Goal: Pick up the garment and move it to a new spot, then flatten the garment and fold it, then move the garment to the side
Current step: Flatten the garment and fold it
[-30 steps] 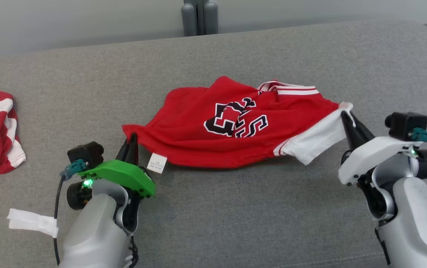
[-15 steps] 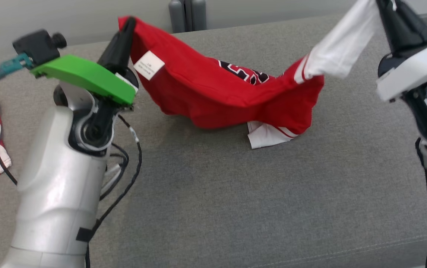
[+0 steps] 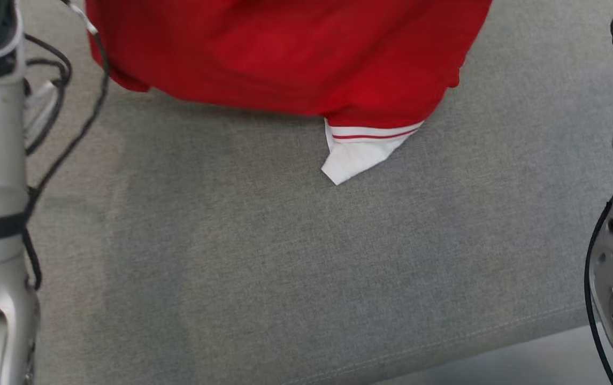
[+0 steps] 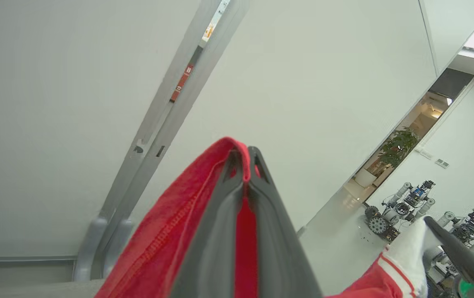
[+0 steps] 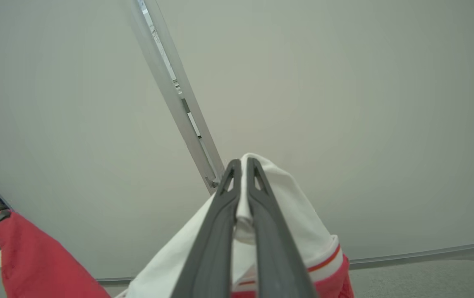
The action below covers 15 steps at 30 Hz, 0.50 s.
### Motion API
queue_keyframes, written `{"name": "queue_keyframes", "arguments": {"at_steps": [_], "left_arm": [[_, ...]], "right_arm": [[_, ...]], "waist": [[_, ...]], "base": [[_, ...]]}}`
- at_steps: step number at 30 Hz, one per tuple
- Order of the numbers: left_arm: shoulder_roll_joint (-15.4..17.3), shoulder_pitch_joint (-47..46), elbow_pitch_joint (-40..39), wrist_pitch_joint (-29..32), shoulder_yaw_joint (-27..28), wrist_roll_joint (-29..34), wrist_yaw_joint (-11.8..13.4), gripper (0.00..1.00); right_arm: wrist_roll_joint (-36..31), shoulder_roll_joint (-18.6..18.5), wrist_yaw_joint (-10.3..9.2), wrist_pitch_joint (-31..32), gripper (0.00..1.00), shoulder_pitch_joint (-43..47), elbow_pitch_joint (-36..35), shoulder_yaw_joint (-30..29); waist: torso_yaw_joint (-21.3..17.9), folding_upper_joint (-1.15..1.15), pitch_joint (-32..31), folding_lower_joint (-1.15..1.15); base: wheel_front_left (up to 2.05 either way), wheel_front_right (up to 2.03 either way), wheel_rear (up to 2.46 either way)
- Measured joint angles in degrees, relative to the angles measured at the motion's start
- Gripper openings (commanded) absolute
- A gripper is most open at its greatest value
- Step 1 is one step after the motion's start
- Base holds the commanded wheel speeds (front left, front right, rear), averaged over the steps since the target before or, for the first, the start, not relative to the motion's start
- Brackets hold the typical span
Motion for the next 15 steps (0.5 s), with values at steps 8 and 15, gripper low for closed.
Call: {"name": "queue_keyframes", "arguments": {"at_steps": [8,15], "left_arm": [[2.18,-12.90,3.03,-11.44,1.57,7.01,-1.40,0.00],[2.83,-21.31,2.19,-20.89,3.22,9.02,-4.33,0.00]], "right_arm": [[-5.67,2.36,0.00,-20.05,0.00,-16.20,10.49,-3.01],[-7.65,0.78,0.01,-32.07,0.00,-25.54,10.31,-1.86]], "waist": [[-3.29,0.00,8.45,0.01],[-4.28,0.00,13.81,0.01]], "base": [[0.00,0.00,0.00],[0.00,0.00,0.00]]}}
